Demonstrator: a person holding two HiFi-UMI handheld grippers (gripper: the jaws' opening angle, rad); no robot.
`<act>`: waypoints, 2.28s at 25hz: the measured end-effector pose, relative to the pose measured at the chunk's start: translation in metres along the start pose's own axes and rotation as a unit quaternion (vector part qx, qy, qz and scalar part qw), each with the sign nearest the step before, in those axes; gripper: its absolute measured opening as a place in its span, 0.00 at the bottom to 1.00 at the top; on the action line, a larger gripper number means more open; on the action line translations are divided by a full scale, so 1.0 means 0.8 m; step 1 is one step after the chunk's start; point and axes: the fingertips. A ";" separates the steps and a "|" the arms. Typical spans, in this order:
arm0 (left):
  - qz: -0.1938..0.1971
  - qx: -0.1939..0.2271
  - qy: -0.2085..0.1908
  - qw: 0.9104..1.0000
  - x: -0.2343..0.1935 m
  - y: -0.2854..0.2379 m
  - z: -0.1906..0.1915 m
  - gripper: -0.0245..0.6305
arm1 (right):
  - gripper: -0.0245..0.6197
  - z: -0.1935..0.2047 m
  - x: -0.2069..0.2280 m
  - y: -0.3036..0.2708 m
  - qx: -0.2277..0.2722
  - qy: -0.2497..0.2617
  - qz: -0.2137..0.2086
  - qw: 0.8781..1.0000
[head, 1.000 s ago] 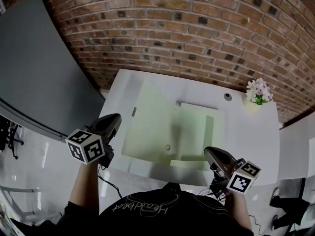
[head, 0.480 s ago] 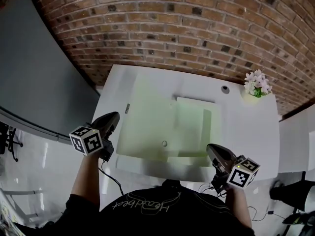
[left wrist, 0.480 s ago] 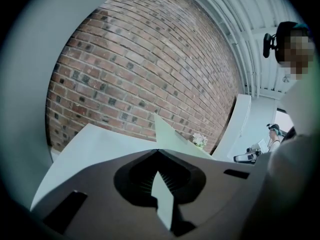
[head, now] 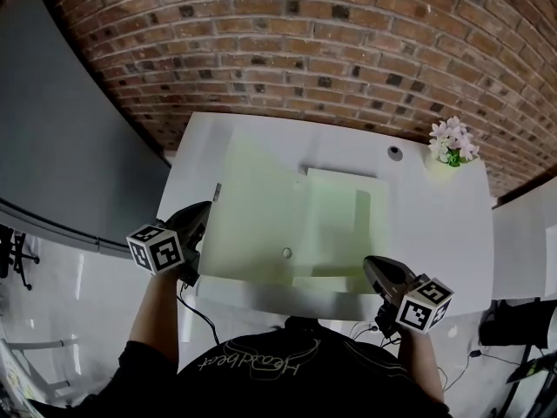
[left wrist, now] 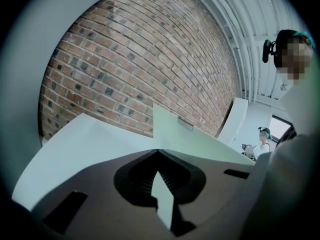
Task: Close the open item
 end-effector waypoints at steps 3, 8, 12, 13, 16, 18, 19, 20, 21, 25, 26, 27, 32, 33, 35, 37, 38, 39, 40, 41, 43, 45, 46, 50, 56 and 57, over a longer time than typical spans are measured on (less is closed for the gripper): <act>0.008 -0.002 0.001 1.000 0.005 -0.005 -0.001 0.04 | 0.04 0.011 0.012 0.002 -0.004 -0.007 0.000 1.000; 0.021 -0.001 0.012 1.000 0.012 -0.012 0.004 0.04 | 0.04 0.021 0.052 0.013 0.001 -0.008 0.042 0.999; 0.026 -0.002 0.015 1.000 0.017 -0.018 0.007 0.04 | 0.04 0.025 0.085 0.028 0.008 -0.015 0.073 0.997; 0.028 -0.002 0.016 0.999 0.019 -0.019 0.008 0.04 | 0.04 0.027 0.093 0.032 0.009 -0.019 0.079 0.997; 0.029 -0.001 0.017 0.999 0.020 -0.022 0.009 0.04 | 0.04 0.032 0.114 0.043 0.013 -0.027 0.096 0.995; 0.027 0.000 0.018 0.999 0.021 -0.022 0.009 0.04 | 0.04 0.035 0.126 0.049 0.018 -0.031 0.109 0.993; 0.026 0.000 0.018 0.999 0.021 -0.022 0.010 0.04 | 0.04 0.036 0.131 0.052 0.021 -0.033 0.116 0.993; 0.025 -0.001 0.018 1.000 0.021 -0.022 0.011 0.04 | 0.04 0.038 0.136 0.053 0.023 -0.036 0.122 0.992; 0.025 -0.002 0.019 0.999 0.021 -0.023 0.013 0.04 | 0.04 0.039 0.140 0.054 0.025 -0.041 0.128 0.991; 0.033 -0.004 0.022 0.999 0.027 -0.028 0.018 0.04 | 0.04 0.055 0.157 0.059 0.026 -0.065 0.137 0.988; 0.036 -0.004 0.023 0.999 0.030 -0.030 0.018 0.04 | 0.04 0.058 0.159 0.059 0.025 -0.066 0.137 0.988; 0.039 -0.004 0.024 0.999 0.032 -0.031 0.018 0.04 | 0.04 0.060 0.159 0.059 0.023 -0.066 0.137 0.988; 0.045 -0.003 0.025 0.999 0.039 -0.035 0.016 0.04 | 0.04 0.068 0.158 0.057 0.017 -0.065 0.140 0.988; 0.047 -0.003 0.024 0.999 0.041 -0.036 0.015 0.04 | 0.04 0.071 0.159 0.057 0.015 -0.063 0.140 0.988; 0.048 -0.003 0.021 0.999 0.044 -0.037 0.014 0.04 | 0.04 0.073 0.158 0.056 0.016 -0.061 0.139 0.988; 0.048 -0.003 0.018 0.999 0.047 -0.037 0.012 0.04 | 0.04 0.073 0.157 0.056 0.019 -0.065 0.137 0.988; 0.050 -0.002 0.018 0.999 0.049 -0.037 0.012 0.04 | 0.04 0.072 0.157 0.056 0.020 -0.067 0.136 0.988; 0.053 -0.001 0.020 0.998 0.051 -0.038 0.011 0.04 | 0.04 0.072 0.157 0.055 0.021 -0.068 0.134 0.988; 0.057 0.000 0.023 0.998 0.053 -0.038 0.011 0.04 | 0.04 0.073 0.157 0.056 0.021 -0.068 0.134 0.988; 0.060 0.000 0.024 0.998 0.054 -0.039 0.011 0.04 | 0.04 0.074 0.159 0.056 0.019 -0.068 0.136 0.988; 0.063 0.002 0.025 0.998 0.057 -0.040 0.009 0.04 | 0.04 0.075 0.161 0.057 0.019 -0.068 0.139 0.988; 0.067 0.004 0.025 0.997 0.060 -0.042 0.007 0.04 | 0.04 0.075 0.161 0.057 0.021 -0.067 0.138 0.988; 0.069 0.005 0.025 0.997 0.062 -0.043 0.005 0.04 | 0.04 0.075 0.160 0.057 0.022 -0.067 0.138 0.988; 0.079 0.010 0.026 0.997 0.069 -0.046 -0.002 0.04 | 0.04 0.077 0.160 0.057 0.019 -0.067 0.136 0.988; 0.097 0.009 0.020 0.995 0.085 -0.055 -0.011 0.04 | 0.04 0.077 0.160 0.058 0.014 -0.065 0.141 0.988; 0.100 0.009 0.019 0.995 0.087 -0.057 -0.012 0.04 | 0.04 0.077 0.160 0.058 0.013 -0.065 0.142 0.988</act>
Point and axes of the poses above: the fingertips, and each gripper's own axes: y backward along the fingers, x to its right, z out of its underside, and after that the axes turned 11 degrees about -y, right-handed
